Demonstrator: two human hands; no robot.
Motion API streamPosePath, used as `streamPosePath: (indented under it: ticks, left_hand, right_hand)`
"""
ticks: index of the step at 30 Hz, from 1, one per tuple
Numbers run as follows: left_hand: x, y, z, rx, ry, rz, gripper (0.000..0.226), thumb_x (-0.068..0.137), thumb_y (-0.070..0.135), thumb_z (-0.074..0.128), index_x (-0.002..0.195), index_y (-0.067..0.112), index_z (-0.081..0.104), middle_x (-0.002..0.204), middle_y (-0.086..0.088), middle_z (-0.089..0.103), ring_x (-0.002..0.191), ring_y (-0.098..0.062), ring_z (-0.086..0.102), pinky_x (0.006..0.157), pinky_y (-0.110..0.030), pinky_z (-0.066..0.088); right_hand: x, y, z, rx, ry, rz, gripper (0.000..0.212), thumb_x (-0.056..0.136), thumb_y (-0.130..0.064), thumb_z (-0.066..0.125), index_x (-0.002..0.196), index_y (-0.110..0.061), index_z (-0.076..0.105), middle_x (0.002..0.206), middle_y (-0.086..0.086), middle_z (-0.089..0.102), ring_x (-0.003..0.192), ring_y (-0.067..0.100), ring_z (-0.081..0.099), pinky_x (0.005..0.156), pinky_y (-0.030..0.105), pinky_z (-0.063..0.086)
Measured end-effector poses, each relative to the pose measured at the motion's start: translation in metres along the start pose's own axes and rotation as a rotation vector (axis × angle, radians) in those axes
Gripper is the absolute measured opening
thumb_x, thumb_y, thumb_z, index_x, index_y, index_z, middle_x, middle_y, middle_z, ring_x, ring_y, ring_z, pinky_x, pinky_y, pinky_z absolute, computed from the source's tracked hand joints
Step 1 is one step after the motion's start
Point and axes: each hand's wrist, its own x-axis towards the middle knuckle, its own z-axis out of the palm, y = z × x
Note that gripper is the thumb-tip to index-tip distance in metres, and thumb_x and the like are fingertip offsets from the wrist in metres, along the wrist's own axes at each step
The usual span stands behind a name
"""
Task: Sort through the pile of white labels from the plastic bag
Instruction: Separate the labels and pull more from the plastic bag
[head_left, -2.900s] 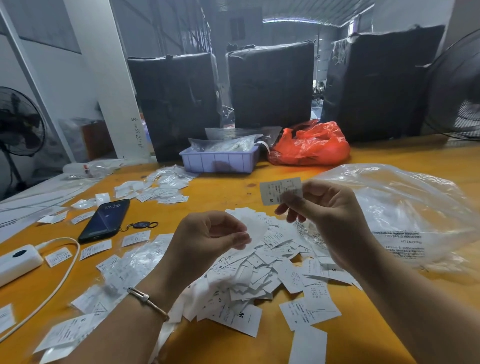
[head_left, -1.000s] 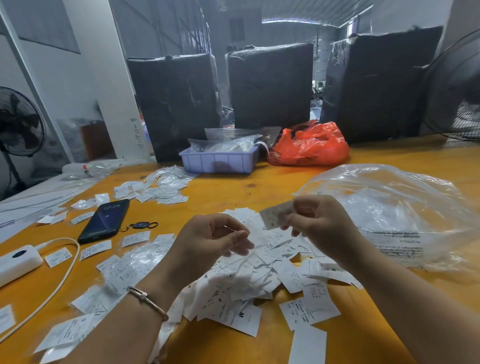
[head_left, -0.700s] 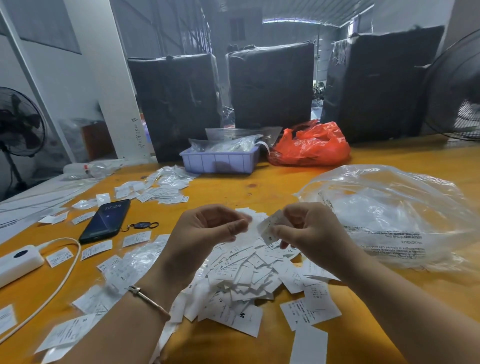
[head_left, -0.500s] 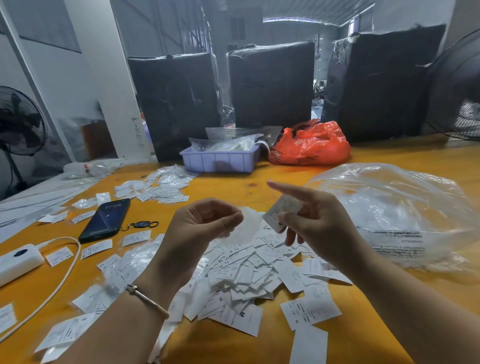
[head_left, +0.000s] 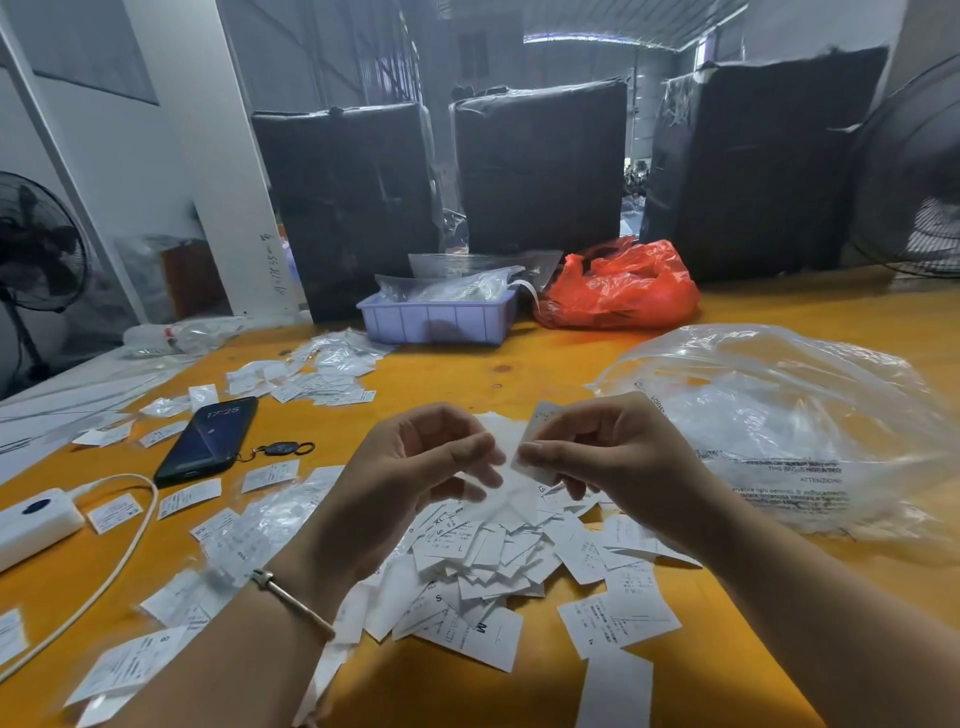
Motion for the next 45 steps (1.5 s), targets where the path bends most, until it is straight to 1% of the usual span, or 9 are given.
streamPosePath:
  ticks: [6, 9, 12, 15, 18, 22, 26, 40, 45]
  left_hand:
    - [-0.001, -0.001, 0.003, 0.198, 0.035, 0.075, 0.021, 0.080, 0.022, 0.071, 0.090, 0.005, 0.076, 0.085, -0.011, 0.077, 0.072, -0.025, 0.074, 0.059, -0.023, 0.056]
    - [-0.001, -0.003, 0.004, 0.257, 0.093, 0.138, 0.022, 0.075, 0.021, 0.073, 0.088, 0.003, 0.076, 0.079, -0.010, 0.077, 0.070, -0.026, 0.075, 0.058, -0.025, 0.057]
    - [-0.002, -0.004, 0.005, 0.305, 0.122, 0.187, 0.023, 0.072, 0.021, 0.075, 0.087, 0.003, 0.076, 0.078, -0.007, 0.077, 0.070, -0.024, 0.075, 0.060, -0.027, 0.059]
    - [-0.002, -0.004, 0.004, 0.334, 0.133, 0.207, 0.025, 0.071, 0.024, 0.076, 0.087, 0.004, 0.077, 0.077, -0.005, 0.077, 0.070, -0.022, 0.075, 0.062, -0.029, 0.060]
    - [-0.003, -0.004, 0.005, 0.368, 0.120, 0.222, 0.026, 0.071, 0.025, 0.076, 0.087, 0.005, 0.077, 0.077, -0.004, 0.077, 0.070, -0.021, 0.075, 0.062, -0.030, 0.060]
    - [-0.002, -0.005, 0.005, 0.378, 0.121, 0.226, 0.026, 0.071, 0.023, 0.076, 0.087, 0.003, 0.077, 0.077, -0.004, 0.077, 0.069, -0.020, 0.075, 0.061, -0.029, 0.060]
    - [-0.002, -0.005, 0.004, 0.384, 0.120, 0.226, 0.024, 0.072, 0.021, 0.076, 0.088, 0.003, 0.077, 0.077, -0.003, 0.077, 0.069, -0.020, 0.075, 0.061, -0.027, 0.059]
    - [-0.003, -0.004, 0.005, 0.369, 0.101, 0.220, 0.022, 0.072, 0.020, 0.075, 0.086, 0.003, 0.077, 0.077, -0.004, 0.077, 0.069, -0.019, 0.075, 0.059, -0.026, 0.059]
    - [-0.003, -0.003, 0.005, 0.373, 0.098, 0.215, 0.024, 0.071, 0.023, 0.076, 0.086, 0.004, 0.077, 0.077, -0.004, 0.077, 0.069, -0.019, 0.075, 0.060, -0.031, 0.059]
  right_hand:
    - [0.000, 0.003, 0.000, -0.050, 0.028, -0.009, 0.013, 0.082, -0.014, 0.072, 0.078, -0.002, 0.074, 0.065, 0.008, 0.068, 0.053, 0.012, 0.055, 0.049, 0.020, 0.044]
    - [0.001, -0.002, -0.002, -0.072, 0.199, -0.048, 0.007, 0.084, -0.005, 0.069, 0.083, -0.007, 0.075, 0.066, 0.003, 0.069, 0.052, 0.008, 0.056, 0.049, 0.015, 0.042]
    - [0.002, -0.011, -0.007, -0.052, 0.441, -0.130, 0.037, 0.085, 0.007, 0.062, 0.109, -0.020, 0.069, 0.080, 0.000, 0.071, 0.059, 0.006, 0.062, 0.053, 0.012, 0.046]
    - [-0.001, -0.020, -0.004, -0.115, 0.462, -0.208, 0.059, 0.081, -0.002, 0.071, 0.130, -0.030, 0.051, 0.104, -0.002, 0.070, 0.082, 0.006, 0.070, 0.066, 0.017, 0.055]
    - [-0.004, -0.027, 0.004, -0.159, 0.424, -0.241, 0.036, 0.075, -0.011, 0.077, 0.108, -0.018, 0.064, 0.092, -0.008, 0.073, 0.084, 0.007, 0.071, 0.067, 0.029, 0.059]
    - [-0.006, -0.032, 0.010, -0.183, 0.332, -0.269, 0.006, 0.077, -0.009, 0.077, 0.078, -0.010, 0.072, 0.073, 0.001, 0.072, 0.068, 0.019, 0.067, 0.062, 0.046, 0.051]
    - [-0.006, -0.032, 0.009, -0.194, 0.307, -0.246, 0.009, 0.076, -0.006, 0.078, 0.072, -0.009, 0.071, 0.066, 0.007, 0.067, 0.062, 0.027, 0.059, 0.060, 0.045, 0.047]
    - [-0.003, -0.025, 0.004, -0.272, 0.257, -0.221, 0.015, 0.077, -0.008, 0.078, 0.068, -0.018, 0.070, 0.061, 0.001, 0.063, 0.055, 0.009, 0.052, 0.054, 0.029, 0.043]
    - [-0.002, -0.023, 0.001, -0.306, 0.173, -0.196, 0.008, 0.078, -0.004, 0.075, 0.072, -0.008, 0.071, 0.068, 0.006, 0.067, 0.062, 0.023, 0.056, 0.057, 0.039, 0.045]
